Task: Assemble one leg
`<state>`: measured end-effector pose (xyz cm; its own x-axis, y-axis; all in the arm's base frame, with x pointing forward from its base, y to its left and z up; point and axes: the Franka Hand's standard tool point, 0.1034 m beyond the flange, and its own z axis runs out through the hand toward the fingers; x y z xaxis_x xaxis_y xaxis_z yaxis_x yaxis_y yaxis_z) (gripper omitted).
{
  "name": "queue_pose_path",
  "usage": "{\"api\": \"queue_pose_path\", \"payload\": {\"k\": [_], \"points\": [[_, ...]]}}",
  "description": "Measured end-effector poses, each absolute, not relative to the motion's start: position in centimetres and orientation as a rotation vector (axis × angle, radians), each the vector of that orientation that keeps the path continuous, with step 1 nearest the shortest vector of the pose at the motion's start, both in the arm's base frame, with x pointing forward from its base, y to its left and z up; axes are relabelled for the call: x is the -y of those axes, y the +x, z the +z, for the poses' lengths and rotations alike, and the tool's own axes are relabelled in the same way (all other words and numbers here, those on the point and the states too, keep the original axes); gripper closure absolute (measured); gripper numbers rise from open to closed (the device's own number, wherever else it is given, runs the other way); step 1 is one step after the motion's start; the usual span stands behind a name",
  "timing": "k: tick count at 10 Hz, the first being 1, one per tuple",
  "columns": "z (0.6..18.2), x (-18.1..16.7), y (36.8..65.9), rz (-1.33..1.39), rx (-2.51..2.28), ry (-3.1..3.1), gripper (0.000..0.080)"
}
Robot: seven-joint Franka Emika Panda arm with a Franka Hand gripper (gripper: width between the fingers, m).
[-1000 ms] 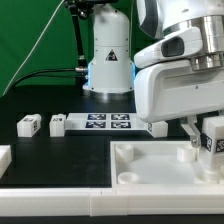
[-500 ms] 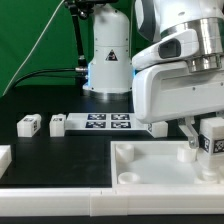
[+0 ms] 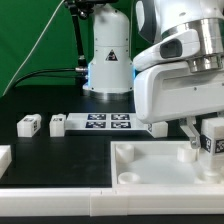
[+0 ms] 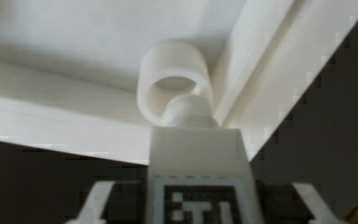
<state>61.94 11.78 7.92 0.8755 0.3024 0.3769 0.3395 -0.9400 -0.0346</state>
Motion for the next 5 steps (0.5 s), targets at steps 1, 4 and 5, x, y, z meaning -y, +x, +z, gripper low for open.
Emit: {"api": "queue_pose_path", "payload": {"k": [1,4,5], "points": [[7.90,-11.75,61.71,-0.563,0.507,-2.947,0.0509],[7.71,-11.78,61.50,-0.584,0.506,-2.944,0.0509],[7.70,-11.76,61.44,-0.594,0.506,-2.943,0.0509]]}}
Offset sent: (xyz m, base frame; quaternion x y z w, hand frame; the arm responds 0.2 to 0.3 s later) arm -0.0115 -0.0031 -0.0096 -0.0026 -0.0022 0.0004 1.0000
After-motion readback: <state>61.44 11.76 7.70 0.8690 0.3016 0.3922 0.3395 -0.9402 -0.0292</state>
